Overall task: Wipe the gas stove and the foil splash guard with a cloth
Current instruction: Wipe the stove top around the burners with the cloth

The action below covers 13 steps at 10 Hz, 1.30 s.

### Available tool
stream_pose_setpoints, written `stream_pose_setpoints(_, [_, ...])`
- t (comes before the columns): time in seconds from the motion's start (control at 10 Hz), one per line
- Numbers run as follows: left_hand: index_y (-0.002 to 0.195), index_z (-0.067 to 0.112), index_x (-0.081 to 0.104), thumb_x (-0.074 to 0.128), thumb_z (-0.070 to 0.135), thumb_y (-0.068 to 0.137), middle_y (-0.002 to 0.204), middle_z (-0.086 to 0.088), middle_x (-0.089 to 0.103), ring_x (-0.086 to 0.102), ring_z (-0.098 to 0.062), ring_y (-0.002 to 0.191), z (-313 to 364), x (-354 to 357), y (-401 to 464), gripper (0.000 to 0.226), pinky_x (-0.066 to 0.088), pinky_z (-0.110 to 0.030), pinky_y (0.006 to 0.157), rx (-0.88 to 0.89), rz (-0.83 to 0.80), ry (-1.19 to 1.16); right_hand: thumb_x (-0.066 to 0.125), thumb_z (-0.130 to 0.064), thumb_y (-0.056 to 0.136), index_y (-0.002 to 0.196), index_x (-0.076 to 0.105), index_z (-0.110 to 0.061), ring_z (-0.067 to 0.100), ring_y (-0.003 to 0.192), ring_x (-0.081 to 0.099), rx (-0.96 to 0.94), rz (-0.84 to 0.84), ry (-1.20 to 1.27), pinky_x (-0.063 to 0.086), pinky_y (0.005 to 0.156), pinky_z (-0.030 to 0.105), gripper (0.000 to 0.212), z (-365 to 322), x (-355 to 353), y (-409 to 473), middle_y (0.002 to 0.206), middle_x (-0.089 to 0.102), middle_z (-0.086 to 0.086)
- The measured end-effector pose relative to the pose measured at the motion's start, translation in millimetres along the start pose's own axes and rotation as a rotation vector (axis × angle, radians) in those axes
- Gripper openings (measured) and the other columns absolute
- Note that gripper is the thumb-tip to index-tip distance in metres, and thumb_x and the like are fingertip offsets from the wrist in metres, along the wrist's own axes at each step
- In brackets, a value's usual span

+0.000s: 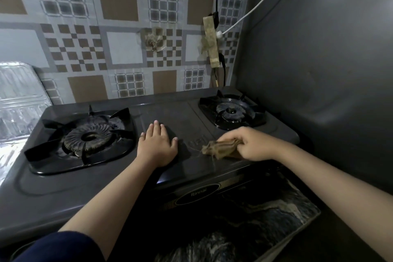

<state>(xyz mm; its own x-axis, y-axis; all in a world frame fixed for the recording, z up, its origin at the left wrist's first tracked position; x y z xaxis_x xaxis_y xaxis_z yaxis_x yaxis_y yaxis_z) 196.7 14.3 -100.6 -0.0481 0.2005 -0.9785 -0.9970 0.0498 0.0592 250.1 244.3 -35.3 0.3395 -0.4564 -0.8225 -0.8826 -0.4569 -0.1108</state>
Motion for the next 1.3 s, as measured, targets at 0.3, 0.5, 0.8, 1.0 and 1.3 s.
stream_pose_setpoints(0.3, [0.152, 0.006, 0.012, 0.026, 0.049, 0.097, 0.161, -0.012, 0.001, 0.002, -0.026, 0.149, 4, 1, 4, 0.071, 0.009, -0.045, 0.118, 0.003, 0.028, -0.006, 0.051, -0.003, 0.075, 0.116, 0.065, -0.02, 0.033, 0.109, 0.06, 0.507, 0.765, -0.167, 0.049, 0.09, 0.036, 0.046, 93, -98, -24, 0.111, 0.069, 0.013])
stream_pose_setpoints(0.5, [0.152, 0.006, 0.013, 0.027, 0.05, 0.097, 0.161, -0.012, 0.002, 0.002, -0.026, 0.149, 4, 3, 6, 0.072, 0.009, -0.045, 0.118, 0.001, 0.039, -0.014, 0.036, -0.026, 0.094, 0.151, 0.015, -0.029, 0.021, 0.149, 0.001, 0.722, 0.303, -0.272, 0.001, 0.116, 0.057, 0.061, 157, -58, 2, 0.161, 0.004, -0.005])
stream_pose_setpoints(0.8, [0.151, 0.005, 0.015, 0.03, 0.048, 0.095, 0.161, -0.013, 0.005, 0.005, -0.026, 0.148, 5, 1, 5, 0.072, 0.011, -0.046, 0.117, -0.008, 0.055, -0.023, 0.035, -0.033, 0.097, 0.148, 0.029, -0.029, 0.012, 0.147, 0.012, 0.622, 0.508, -0.268, -0.001, 0.118, 0.051, 0.051, 148, -38, -2, 0.158, 0.019, -0.012])
stream_pose_setpoints(1.0, [0.151, 0.004, 0.015, 0.029, 0.048, 0.095, 0.161, -0.014, 0.005, 0.005, -0.027, 0.148, 6, 1, 5, 0.073, 0.011, -0.046, 0.117, -0.008, 0.05, -0.019, 0.036, -0.033, 0.097, 0.148, 0.03, -0.028, 0.012, 0.147, 0.012, 0.612, 0.539, -0.295, -0.001, 0.116, 0.054, 0.051, 122, -17, -5, 0.158, 0.018, -0.013])
stream_pose_setpoints(1.3, [0.151, 0.004, 0.015, 0.028, 0.048, 0.095, 0.161, -0.014, 0.005, 0.005, -0.027, 0.148, 7, -1, 4, 0.073, 0.011, -0.046, 0.117, -0.008, 0.038, -0.013, 0.036, -0.033, 0.095, 0.148, 0.029, -0.025, 0.013, 0.148, 0.008, 0.614, 0.592, -0.304, -0.002, 0.115, 0.058, 0.054, 83, 15, 5, 0.159, 0.016, -0.011])
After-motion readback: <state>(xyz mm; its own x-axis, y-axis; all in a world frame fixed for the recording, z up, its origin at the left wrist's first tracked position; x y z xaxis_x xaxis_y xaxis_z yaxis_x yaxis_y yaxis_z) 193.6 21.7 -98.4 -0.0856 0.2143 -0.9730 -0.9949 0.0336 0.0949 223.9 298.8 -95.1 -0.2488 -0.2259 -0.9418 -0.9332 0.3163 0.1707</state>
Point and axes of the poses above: each hand's wrist, its own y-axis towards the middle knuckle, its own x-axis out of the palm, z = x × y, the point moved 4 cm from there along y, towards the middle knuckle
